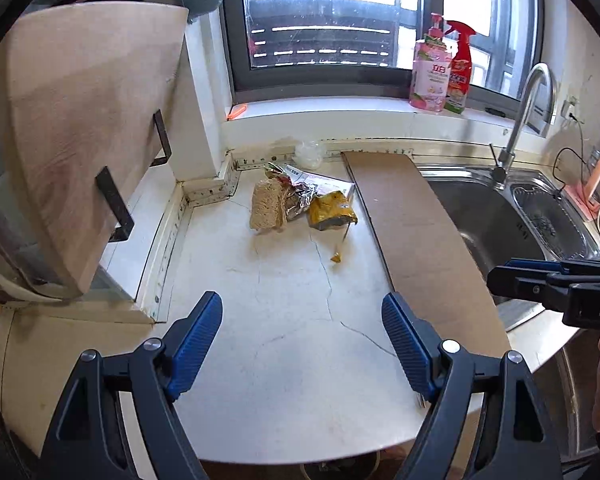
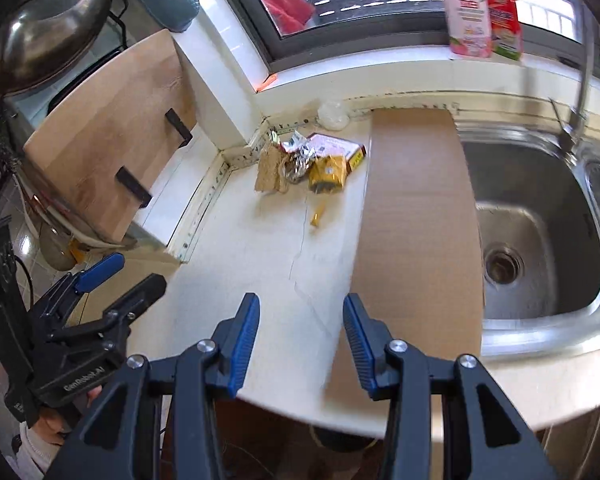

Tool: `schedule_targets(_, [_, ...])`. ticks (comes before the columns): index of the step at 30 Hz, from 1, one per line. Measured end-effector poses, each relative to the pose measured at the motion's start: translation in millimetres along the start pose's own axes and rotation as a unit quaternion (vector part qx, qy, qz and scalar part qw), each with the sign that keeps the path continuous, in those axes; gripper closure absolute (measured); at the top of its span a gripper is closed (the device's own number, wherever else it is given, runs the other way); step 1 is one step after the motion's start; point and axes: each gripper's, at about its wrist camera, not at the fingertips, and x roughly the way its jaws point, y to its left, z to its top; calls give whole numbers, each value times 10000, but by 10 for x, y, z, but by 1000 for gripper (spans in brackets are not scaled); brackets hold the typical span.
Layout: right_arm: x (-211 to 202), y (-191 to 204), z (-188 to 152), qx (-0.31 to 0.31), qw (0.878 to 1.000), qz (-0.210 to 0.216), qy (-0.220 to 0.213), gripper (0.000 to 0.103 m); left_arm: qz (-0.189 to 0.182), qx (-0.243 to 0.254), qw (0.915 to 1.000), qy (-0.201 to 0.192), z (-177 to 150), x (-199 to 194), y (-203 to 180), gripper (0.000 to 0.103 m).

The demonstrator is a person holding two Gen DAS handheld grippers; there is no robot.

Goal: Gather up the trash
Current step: 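Raise both tools back up to the trash pile, then grasp the yellow snack bag with the right tool while the left grasps the loofah and wrapper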

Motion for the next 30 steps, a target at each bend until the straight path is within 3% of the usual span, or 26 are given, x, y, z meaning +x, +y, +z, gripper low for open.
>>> schedule_targets(7, [911,-434,910,-42,9988,161,471,59,75,-190,9986,486,494,1104,107,23])
schedule_targets(13, [1690,-603,1334,259,9950,456,847,59,108,-209,9965,807,636,1802,266,22])
schedule_targets(22, [2443,-668,1483,735,9848,919,1280,59,-137,-525,9928,1070,803,2407,509,23])
schedule_targets(30, [2586,-743,1474,871,9832,1078,1190,59,-194,-628,9905,1205,965,2836,554,23])
